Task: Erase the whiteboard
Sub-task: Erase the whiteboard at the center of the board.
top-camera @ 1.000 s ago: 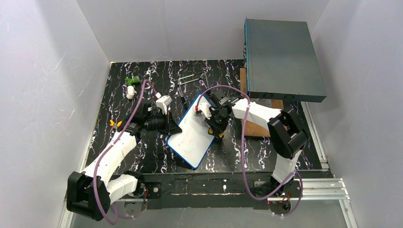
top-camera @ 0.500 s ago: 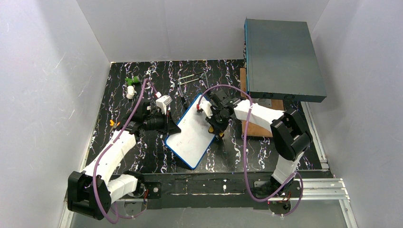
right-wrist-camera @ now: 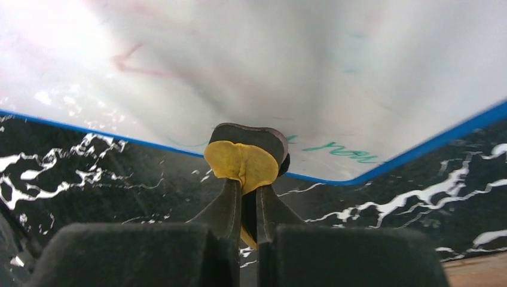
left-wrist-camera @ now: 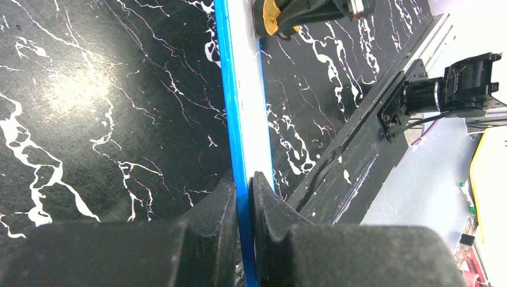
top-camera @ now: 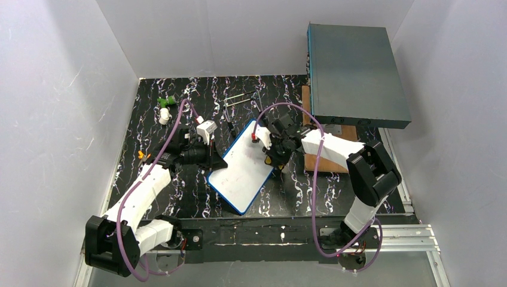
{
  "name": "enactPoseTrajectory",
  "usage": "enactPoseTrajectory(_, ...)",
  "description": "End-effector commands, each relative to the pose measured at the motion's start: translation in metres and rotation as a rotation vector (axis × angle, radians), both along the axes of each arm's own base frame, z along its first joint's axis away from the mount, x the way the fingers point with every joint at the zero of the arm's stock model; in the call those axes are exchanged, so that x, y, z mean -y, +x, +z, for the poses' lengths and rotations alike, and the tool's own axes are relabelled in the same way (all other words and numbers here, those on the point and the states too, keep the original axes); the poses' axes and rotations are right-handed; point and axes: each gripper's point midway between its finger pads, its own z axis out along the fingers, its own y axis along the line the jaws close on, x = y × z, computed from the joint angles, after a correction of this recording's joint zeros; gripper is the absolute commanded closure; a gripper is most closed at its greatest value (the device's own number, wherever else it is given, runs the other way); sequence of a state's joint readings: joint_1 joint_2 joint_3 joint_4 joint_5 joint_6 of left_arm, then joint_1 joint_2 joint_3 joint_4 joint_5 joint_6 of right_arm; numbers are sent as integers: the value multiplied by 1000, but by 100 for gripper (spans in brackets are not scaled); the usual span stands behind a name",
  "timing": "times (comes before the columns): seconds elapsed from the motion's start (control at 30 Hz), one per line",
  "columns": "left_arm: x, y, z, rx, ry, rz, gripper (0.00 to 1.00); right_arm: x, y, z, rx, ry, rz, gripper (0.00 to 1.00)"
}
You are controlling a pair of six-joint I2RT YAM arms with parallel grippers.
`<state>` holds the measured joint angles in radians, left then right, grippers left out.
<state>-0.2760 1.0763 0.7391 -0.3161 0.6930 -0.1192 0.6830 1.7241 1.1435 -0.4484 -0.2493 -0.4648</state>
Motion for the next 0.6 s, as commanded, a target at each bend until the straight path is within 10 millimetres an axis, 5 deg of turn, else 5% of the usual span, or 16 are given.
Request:
enactPoseTrajectory(0.0,-5,-11,-18,41,65,-90,100,1,-42,-12,-76,-19,151,99)
enactPoseTrajectory(0.27,-6,-11,-17,52,69,-87,100,4,-44,-14,-54,-71,168,99)
enactPoseTrajectory(0.57,-4,-11,-18,40,56,-93,100,-20,15,51,260,89,-10,99)
